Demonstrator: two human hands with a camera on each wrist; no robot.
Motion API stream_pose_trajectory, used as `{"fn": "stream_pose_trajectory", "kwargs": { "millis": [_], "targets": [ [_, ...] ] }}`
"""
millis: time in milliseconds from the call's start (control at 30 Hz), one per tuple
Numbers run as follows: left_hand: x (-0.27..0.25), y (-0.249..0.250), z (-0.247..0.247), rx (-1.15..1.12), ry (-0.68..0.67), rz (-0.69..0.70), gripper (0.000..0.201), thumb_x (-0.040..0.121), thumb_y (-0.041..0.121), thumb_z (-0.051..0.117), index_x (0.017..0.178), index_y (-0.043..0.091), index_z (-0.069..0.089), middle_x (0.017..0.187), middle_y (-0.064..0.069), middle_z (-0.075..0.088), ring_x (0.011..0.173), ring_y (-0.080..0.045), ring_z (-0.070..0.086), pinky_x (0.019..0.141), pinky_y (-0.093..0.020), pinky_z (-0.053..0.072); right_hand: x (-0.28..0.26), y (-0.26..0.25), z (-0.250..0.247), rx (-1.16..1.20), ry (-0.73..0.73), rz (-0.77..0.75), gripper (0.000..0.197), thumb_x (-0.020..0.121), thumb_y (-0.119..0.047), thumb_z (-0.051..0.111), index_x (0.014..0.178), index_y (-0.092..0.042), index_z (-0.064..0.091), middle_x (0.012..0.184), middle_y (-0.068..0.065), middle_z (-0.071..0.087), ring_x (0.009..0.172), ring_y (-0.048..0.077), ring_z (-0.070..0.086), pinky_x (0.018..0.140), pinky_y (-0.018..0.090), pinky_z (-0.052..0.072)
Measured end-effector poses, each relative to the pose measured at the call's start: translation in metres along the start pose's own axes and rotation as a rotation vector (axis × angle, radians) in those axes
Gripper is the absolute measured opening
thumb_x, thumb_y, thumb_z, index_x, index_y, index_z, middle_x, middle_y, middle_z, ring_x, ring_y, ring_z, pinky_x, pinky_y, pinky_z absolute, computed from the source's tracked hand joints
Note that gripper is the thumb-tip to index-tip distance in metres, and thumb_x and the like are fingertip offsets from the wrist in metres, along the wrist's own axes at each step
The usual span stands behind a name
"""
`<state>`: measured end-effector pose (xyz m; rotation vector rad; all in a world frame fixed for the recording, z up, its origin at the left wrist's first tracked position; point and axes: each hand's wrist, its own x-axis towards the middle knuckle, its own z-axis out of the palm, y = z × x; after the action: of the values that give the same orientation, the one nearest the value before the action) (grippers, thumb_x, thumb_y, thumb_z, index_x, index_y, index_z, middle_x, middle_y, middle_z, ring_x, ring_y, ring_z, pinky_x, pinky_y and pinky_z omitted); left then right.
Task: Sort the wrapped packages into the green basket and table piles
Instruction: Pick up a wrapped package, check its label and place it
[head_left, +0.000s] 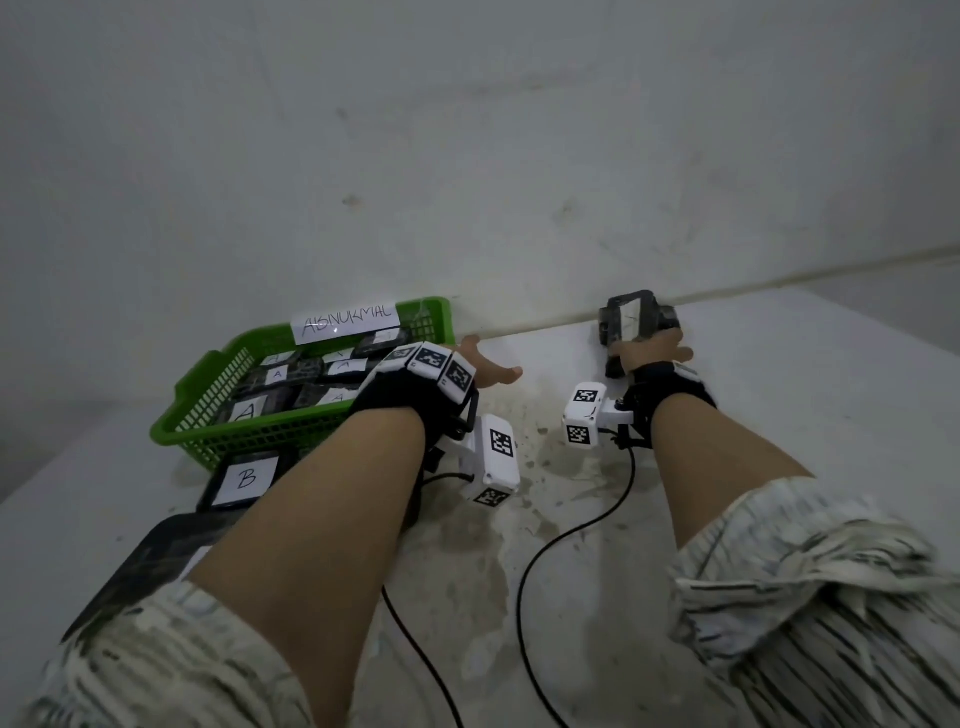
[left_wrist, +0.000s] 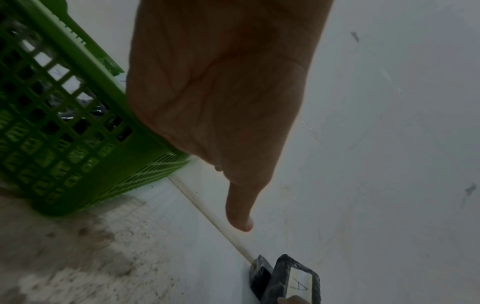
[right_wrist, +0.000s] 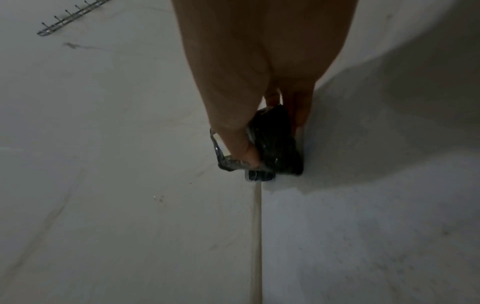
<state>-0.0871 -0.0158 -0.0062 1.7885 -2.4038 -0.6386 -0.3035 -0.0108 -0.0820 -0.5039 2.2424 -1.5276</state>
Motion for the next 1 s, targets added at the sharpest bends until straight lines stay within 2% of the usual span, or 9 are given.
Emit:
{"fn": "stream_pose_trajectory", "kwargs": {
  "millis": [100,167,233,300,433,567,700,800,1000],
  "targets": [
    [0.0,-0.001,0.0,-0.041,0.0,0.0,0.083,0.09,0.045,0.055,0.151,0.014,0.008,0.153,-0.013,0.023,0.142,-0.027,0.024,0.11,-0.029,0.02,-0.004,-0.002,-0.002,0.129,-0.119,-0.07,0.033,0.073,-0.013,0.074,0.103,-0.003,0.063,0.114,0.016,0.059,0.11,0.03,0.054,0.096,0.039,0.048],
    [-0.002,-0.003,0.0,-0.057,-0.009,0.008,0.085,0.09,0.048,0.054,0.151,0.015,0.005,0.154,-0.013,0.024,0.142,-0.029,0.024,0.11,-0.031,0.022,-0.007,-0.006,-0.003,0.253,-0.172,-0.074,0.018,0.066,-0.013,0.073,0.079,-0.014,0.061,0.103,0.015,0.063,0.103,0.033,0.059,0.084,0.042,0.053],
    [0.001,-0.007,-0.001,-0.108,-0.022,0.013,0.086,0.09,0.052,0.052,0.152,0.014,0.005,0.156,-0.013,0.02,0.143,-0.03,0.02,0.113,-0.035,0.017,-0.02,-0.017,-0.007,0.436,-0.259,-0.06,0.015,0.078,-0.007,0.063,0.081,-0.017,0.053,0.092,0.011,0.06,0.087,0.029,0.059,0.065,0.033,0.051],
    [0.004,-0.009,-0.004,-0.223,0.022,0.033,0.088,0.089,0.056,0.05,0.151,0.012,0.007,0.156,-0.014,0.017,0.144,-0.032,0.018,0.118,-0.04,0.015,-0.035,-0.03,-0.012,0.517,-0.367,-0.056,0.015,0.085,-0.004,0.054,0.08,-0.018,0.051,0.081,0.005,0.056,0.073,0.019,0.054,0.057,0.027,0.044],
    [0.002,-0.012,-0.023,-0.621,0.173,0.081,0.08,0.092,0.054,0.044,0.15,0.012,0.009,0.155,-0.014,0.019,0.14,-0.034,0.026,0.114,-0.045,0.025,-0.06,-0.048,-0.009,0.501,-0.51,-0.071,0.005,0.078,-0.013,0.058,0.073,-0.016,0.057,0.076,0.007,0.056,0.073,0.023,0.055,0.061,0.028,0.047],
    [-0.004,-0.022,-0.039,-0.852,0.092,0.127,0.079,0.087,0.053,0.054,0.145,0.008,0.026,0.146,-0.018,0.037,0.13,-0.035,0.042,0.107,-0.05,0.036,-0.095,-0.07,0.006,0.527,-0.651,-0.157,0.012,0.084,-0.011,0.054,0.076,-0.019,0.057,0.074,0.003,0.055,0.069,0.018,0.054,0.058,0.027,0.043],
    [-0.004,-0.05,-0.052,-1.002,0.208,0.132,0.057,0.086,0.024,0.066,0.133,0.007,0.039,0.122,-0.014,0.054,0.11,-0.03,0.056,0.092,-0.042,0.049,-0.129,-0.087,0.025,0.553,-0.769,-0.219,0.016,0.091,-0.01,0.048,0.084,-0.023,0.055,0.085,0.003,0.055,0.077,0.019,0.053,0.063,0.031,0.047],
    [0.001,-0.075,-0.059,-1.019,0.234,0.158,0.047,0.081,0.018,0.071,0.121,0.0,0.054,0.119,-0.024,0.061,0.107,-0.036,0.062,0.095,-0.049,0.049,-0.154,-0.1,0.037,0.625,-0.868,-0.226,0.011,0.094,-0.014,0.05,0.088,-0.022,0.053,0.096,0.007,0.055,0.087,0.024,0.055,0.071,0.043,0.051],
    [-0.019,-0.106,-0.071,-1.132,0.261,0.18,0.048,0.089,0.029,0.063,0.132,0.021,0.044,0.114,-0.006,0.058,0.1,-0.025,0.058,0.09,-0.045,0.05,-0.184,-0.106,0.058,0.585,-0.803,-0.381,0.011,0.092,-0.011,0.06,0.09,-0.015,0.051,0.094,0.004,0.057,0.083,0.023,0.06,0.051,0.034,0.058]
  ]
}}
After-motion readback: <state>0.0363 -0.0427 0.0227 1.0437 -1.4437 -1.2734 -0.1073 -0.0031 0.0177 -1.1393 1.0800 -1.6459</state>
